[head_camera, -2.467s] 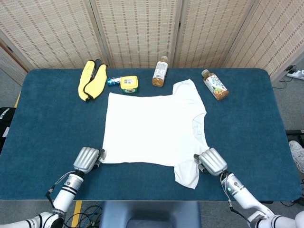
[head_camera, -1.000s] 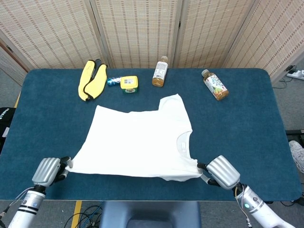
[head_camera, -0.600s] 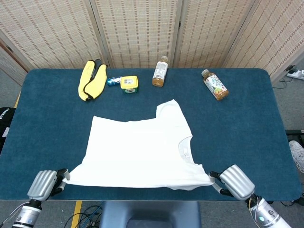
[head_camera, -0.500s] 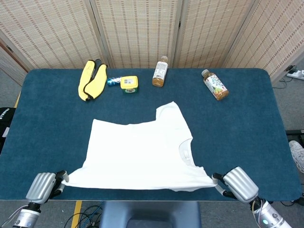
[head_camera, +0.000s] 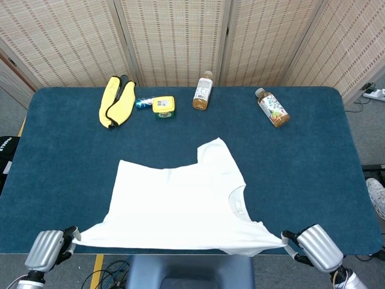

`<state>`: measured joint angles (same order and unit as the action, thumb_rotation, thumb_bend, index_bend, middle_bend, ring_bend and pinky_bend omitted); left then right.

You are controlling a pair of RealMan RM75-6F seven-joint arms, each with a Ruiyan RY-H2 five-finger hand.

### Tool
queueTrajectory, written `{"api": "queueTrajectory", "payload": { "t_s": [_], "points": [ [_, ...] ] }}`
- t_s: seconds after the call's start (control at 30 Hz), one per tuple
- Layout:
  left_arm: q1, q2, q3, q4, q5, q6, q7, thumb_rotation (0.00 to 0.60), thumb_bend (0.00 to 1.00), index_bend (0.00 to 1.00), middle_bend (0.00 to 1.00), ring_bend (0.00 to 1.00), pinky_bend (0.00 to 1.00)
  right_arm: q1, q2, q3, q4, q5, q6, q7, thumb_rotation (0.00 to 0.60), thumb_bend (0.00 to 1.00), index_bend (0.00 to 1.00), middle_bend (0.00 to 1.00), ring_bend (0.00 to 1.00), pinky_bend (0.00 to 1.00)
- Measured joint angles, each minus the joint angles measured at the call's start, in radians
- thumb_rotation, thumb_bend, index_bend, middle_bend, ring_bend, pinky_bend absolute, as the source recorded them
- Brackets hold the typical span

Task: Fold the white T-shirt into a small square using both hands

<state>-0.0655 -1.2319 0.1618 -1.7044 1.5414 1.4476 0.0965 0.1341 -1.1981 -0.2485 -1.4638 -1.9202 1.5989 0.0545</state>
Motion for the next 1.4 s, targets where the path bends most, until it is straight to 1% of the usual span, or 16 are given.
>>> {"api": "queueTrajectory", "payload": {
  "t_s": [0.23,0.37,0.47,0.67,0.8,0.87,1.07,1.27,1.4],
  "points": [
    [0.029,0.013,0.006,0.000,0.019,0.025,-0.009,0.600,0.55,0.62,0.96,0.89,0.99,-0.030,-0.002,-0.007,0.006,-0.020,0.021,-0.001,0.600,0.62,0.74,1.00,1.00,1.00],
    [0.031,0.016,0.003,-0.002,0.029,0.023,-0.012,0.600,0.55,0.62,0.96,0.89,0.99,-0.034,-0.002,-0.001,0.003,-0.024,0.021,-0.003,0.600,0.62,0.74,1.00,1.00,1.00],
    [0.019,0.016,-0.012,-0.002,0.029,0.008,-0.007,0.600,0.55,0.62,0.96,0.89,0.99,-0.029,-0.002,0.010,-0.001,-0.022,0.013,-0.005,0.600,0.62,0.74,1.00,1.00,1.00],
    [-0.035,0.025,-0.066,-0.003,0.009,-0.049,0.008,0.600,0.55,0.62,0.96,0.89,0.99,-0.002,-0.001,0.040,-0.029,-0.014,-0.027,-0.027,0.600,0.62,0.74,1.00,1.00,1.00],
    [-0.088,0.032,-0.113,-0.004,-0.023,-0.110,0.022,0.600,0.55,0.62,0.96,0.89,0.99,0.021,-0.003,0.070,-0.057,0.007,-0.069,-0.051,0.600,0.62,0.74,1.00,1.00,1.00],
    [-0.114,0.032,-0.133,-0.003,-0.042,-0.143,0.027,0.600,0.55,0.62,0.96,0.89,0.99,0.039,-0.007,0.093,-0.073,0.026,-0.097,-0.070,0.600,0.63,0.74,1.00,1.00,1.00],
    [-0.216,0.024,-0.203,0.014,-0.130,-0.275,0.075,0.600,0.55,0.62,0.96,0.89,0.99,0.084,-0.023,0.146,-0.105,0.083,-0.178,-0.107,0.600,0.63,0.74,1.00,1.00,1.00],
    [-0.326,-0.009,-0.265,0.051,-0.238,-0.407,0.140,0.600,0.55,0.62,0.96,0.89,0.99,0.138,-0.052,0.200,-0.127,0.151,-0.271,-0.161,0.600,0.63,0.74,1.00,1.00,1.00],
    [-0.394,-0.055,-0.294,0.113,-0.300,-0.477,0.185,0.600,0.55,0.63,0.96,0.89,0.99,0.173,-0.077,0.240,-0.128,0.195,-0.314,-0.182,0.600,0.63,0.74,1.00,1.00,1.00]
  ]
}}
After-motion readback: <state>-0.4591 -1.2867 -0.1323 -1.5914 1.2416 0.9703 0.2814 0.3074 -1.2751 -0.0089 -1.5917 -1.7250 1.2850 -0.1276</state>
